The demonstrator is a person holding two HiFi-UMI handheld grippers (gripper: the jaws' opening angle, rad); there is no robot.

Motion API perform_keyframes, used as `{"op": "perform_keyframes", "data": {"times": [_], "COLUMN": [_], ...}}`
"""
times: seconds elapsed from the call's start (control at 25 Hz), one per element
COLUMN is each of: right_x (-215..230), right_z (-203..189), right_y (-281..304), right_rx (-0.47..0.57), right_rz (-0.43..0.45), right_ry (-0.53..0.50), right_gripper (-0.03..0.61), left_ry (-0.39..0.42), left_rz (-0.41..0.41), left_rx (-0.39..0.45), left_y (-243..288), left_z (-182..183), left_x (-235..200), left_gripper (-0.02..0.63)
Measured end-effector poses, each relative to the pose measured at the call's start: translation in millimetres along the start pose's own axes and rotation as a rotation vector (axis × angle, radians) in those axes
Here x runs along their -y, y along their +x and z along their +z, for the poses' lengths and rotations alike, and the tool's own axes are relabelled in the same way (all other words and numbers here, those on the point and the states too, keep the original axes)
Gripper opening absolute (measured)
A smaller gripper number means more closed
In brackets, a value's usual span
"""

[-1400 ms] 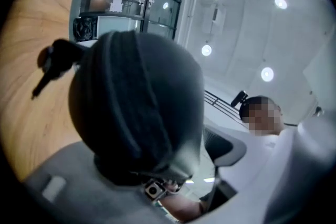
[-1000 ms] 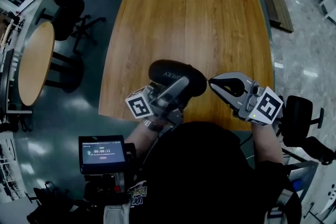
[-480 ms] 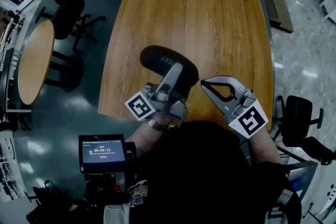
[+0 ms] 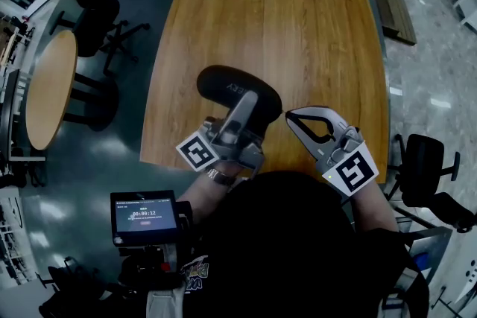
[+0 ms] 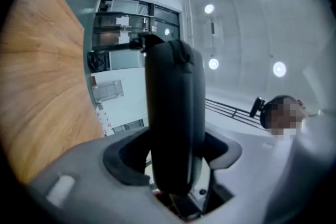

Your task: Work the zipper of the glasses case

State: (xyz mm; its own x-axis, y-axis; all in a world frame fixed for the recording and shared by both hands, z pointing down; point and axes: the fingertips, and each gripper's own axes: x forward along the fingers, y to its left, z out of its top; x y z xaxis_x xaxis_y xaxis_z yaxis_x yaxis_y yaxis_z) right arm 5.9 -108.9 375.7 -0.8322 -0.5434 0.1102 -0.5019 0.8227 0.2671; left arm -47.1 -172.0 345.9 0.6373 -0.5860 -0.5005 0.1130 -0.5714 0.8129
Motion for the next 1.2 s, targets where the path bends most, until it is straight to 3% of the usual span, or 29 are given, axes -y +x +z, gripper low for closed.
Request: {"op": "perform_keyframes", "data": {"times": [0.12, 0.2, 0.32, 0.52, 0.72, 0.8, 0.92, 1.08, 1.2], "right_x": [12.3, 9.6, 6.5, 6.7, 6.1, 6.5, 10.7, 0.6, 2.7], "right_z": [6.2, 7.6, 9.9, 30.5, 34.0, 30.3, 27.5, 19.7, 15.7], "right_y": [-10.6, -13.6, -17.8, -22.6, -22.8, -21.6, -15.8, -5.7, -6.2], "right_rx": [0.060, 0.059, 0.048, 0.137, 0.143, 0.113, 0.085, 0.019, 0.018], "right_rz": [-0.036, 0.010, 0.069, 0.155, 0.180, 0.169, 0.104, 0.058, 0.014], "right_ry": [0.120, 0.101, 0.086, 0.153, 0.149, 0.108, 0.048, -0.063, -0.054], "right_gripper": [0.005, 0.005, 0.005, 0.005, 0.005, 0.005, 0.005, 0.005, 0.005], "left_ry": [-0.033, -0.079, -0.100, -0.011, -0.008, 0.040, 0.114, 0.091, 0.090], "left_rz": [-0.082, -0.136, -0.190, -0.195, -0.195, -0.168, -0.116, -0.093, -0.080], "left_rx": [-0.064, -0.086, -0.132, -0.240, -0.263, -0.255, -0.174, -0.042, -0.038], "left_y": [-2.0, -2.9, -0.5, 5.5, 4.9, 5.8, 8.5, 9.7, 10.5], "left_z": [-5.4, -5.1, -7.5, -20.4, -22.2, -21.0, -13.3, 1.3, 0.8], "left_x": [9.2, 15.4, 25.3, 32.8, 34.0, 34.1, 31.7, 28.6, 26.6], "left_gripper": [0.275, 0.319, 0.321, 0.301, 0.290, 0.282, 0.275, 0.272, 0.270]}}
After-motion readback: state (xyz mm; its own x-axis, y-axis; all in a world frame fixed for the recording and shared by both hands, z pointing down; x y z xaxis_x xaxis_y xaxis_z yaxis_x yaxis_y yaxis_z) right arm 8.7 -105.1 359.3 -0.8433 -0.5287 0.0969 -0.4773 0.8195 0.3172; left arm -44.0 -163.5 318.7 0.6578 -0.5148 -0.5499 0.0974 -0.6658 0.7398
